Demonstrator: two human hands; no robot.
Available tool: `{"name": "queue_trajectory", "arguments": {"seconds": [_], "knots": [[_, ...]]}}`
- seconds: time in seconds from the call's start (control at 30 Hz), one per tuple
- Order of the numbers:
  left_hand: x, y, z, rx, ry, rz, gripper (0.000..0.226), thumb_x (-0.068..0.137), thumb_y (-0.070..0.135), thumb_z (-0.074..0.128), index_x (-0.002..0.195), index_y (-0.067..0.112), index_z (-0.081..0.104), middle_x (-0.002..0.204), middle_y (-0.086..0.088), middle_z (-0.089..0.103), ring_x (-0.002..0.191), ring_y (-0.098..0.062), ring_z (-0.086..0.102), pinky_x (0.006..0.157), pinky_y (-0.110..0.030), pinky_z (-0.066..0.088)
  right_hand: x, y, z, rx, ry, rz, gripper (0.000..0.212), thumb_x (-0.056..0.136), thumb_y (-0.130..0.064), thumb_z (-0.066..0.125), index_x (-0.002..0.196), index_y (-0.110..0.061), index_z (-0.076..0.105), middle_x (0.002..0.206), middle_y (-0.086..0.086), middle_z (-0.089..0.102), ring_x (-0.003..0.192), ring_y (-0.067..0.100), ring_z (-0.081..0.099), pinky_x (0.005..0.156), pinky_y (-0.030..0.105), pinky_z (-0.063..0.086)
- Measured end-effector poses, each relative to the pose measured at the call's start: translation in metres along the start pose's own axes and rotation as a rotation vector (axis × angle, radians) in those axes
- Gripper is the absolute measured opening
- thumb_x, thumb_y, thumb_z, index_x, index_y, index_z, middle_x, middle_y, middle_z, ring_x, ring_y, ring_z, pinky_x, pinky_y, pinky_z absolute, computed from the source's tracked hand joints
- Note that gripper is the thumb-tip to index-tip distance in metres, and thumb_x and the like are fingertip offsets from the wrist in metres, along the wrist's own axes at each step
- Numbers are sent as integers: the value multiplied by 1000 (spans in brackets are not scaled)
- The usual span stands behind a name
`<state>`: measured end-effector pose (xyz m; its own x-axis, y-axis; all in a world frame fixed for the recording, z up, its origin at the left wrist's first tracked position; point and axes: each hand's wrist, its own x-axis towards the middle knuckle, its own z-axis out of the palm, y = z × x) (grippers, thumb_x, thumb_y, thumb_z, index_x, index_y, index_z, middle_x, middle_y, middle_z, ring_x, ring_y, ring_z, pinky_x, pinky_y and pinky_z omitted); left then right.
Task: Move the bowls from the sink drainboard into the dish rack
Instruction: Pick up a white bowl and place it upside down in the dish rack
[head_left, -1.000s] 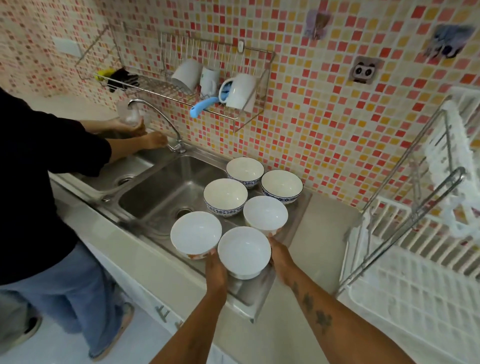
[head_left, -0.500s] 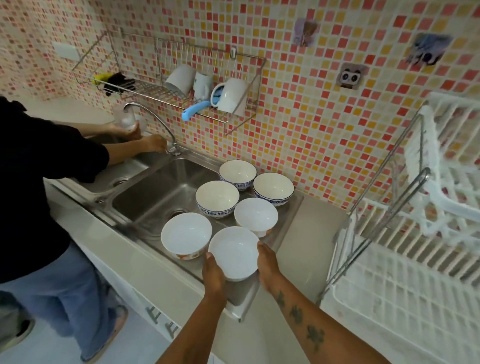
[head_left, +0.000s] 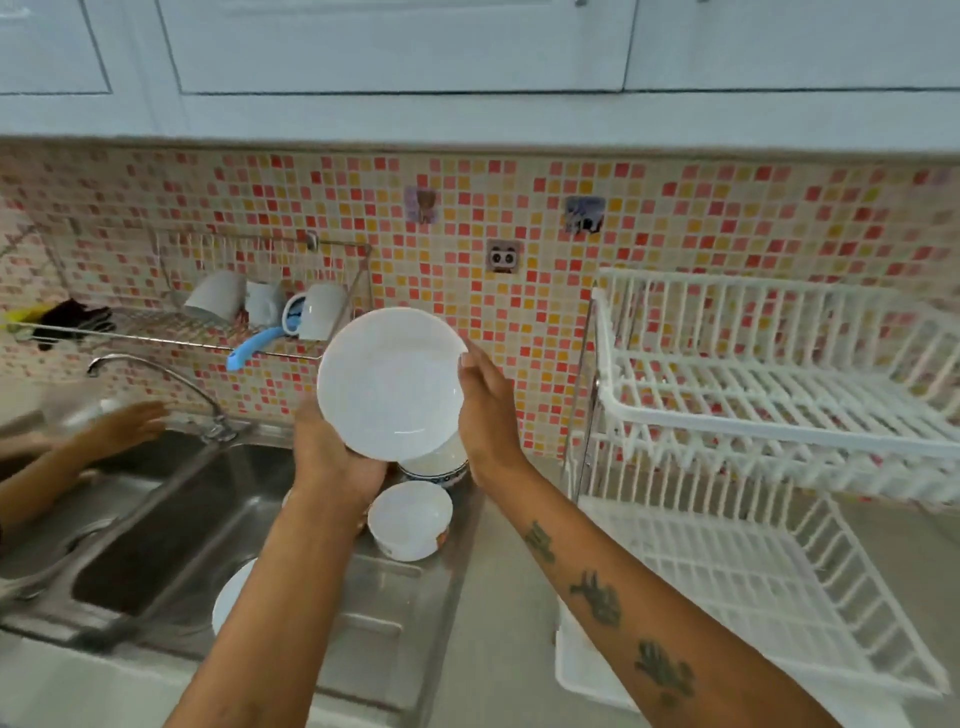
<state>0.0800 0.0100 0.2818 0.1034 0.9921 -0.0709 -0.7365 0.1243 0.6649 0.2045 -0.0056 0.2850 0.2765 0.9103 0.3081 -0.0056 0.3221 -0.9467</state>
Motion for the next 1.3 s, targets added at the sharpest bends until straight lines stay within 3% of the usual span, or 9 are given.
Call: {"name": "queue_trajectory", "arguments": {"seconds": [0.1,0.2,0.43,0.57,0.7,0.83,1.0,1.17,1.3], "knots": [[-1,12,34,1,-375,-183,45,92,37,48,136,27,55,138,-10,58,123,-39,55,102,-68,36,5,-50,-20,-20,42,-130,36,104,-22,32,134,-21,52,113,-21,52,99,-7,51,72,-3,39],[-4,12,63,13,-605,-362,47,90,47,50,132,29,58,139,-14,58,121,-42,58,99,-66,42,7,-81,-44,-49,136,-216,32,103,-22,33,124,-21,58,112,-16,59,96,-8,55,76,4,45],[-3,-10,129,94,-827,-625,61,88,65,47,137,30,53,142,-17,53,126,-48,52,106,-64,36,-6,-122,-114,-47,321,-284,27,102,-23,38,107,-35,61,111,-18,60,106,7,56,100,33,43],[-4,-35,166,159,-922,-671,62,86,66,48,138,31,52,141,-15,55,126,-45,53,102,-61,42,-16,-135,-160,-91,475,-264,37,100,-23,41,136,-21,50,146,4,46,133,24,45,114,47,34],[-7,-66,200,222,-974,-674,63,86,65,49,139,31,51,143,-15,52,127,-46,51,100,-63,42,-27,-145,-201,-186,505,-288,30,98,-19,37,98,-32,64,125,11,60,121,34,54,104,54,43],[-13,-96,230,367,-944,-539,57,85,64,51,128,28,59,133,-15,57,121,-44,56,97,-64,45,-35,-152,-239,-240,597,-250,39,94,-38,35,91,-8,61,101,14,64,95,33,61,76,37,49],[-14,-142,268,703,-974,-204,61,87,58,56,136,26,39,132,-11,53,109,-27,61,84,-46,57,-36,-151,-295,-272,629,-66,58,99,-51,14,97,-22,63,96,1,64,104,26,57,99,42,43],[-19,-187,291,1165,-1189,329,59,82,49,69,118,18,36,111,0,49,84,-9,55,60,-13,49,-36,-144,-343,-489,743,190,68,90,-67,28,92,-11,67,95,13,68,86,27,63,89,40,49],[-20,-219,302,1392,-1337,505,66,74,53,75,112,19,32,116,-1,41,92,-19,50,70,-26,45,-42,-143,-360,-580,750,317,66,85,-63,45,109,-4,62,104,18,67,86,27,63,79,36,49]]}}
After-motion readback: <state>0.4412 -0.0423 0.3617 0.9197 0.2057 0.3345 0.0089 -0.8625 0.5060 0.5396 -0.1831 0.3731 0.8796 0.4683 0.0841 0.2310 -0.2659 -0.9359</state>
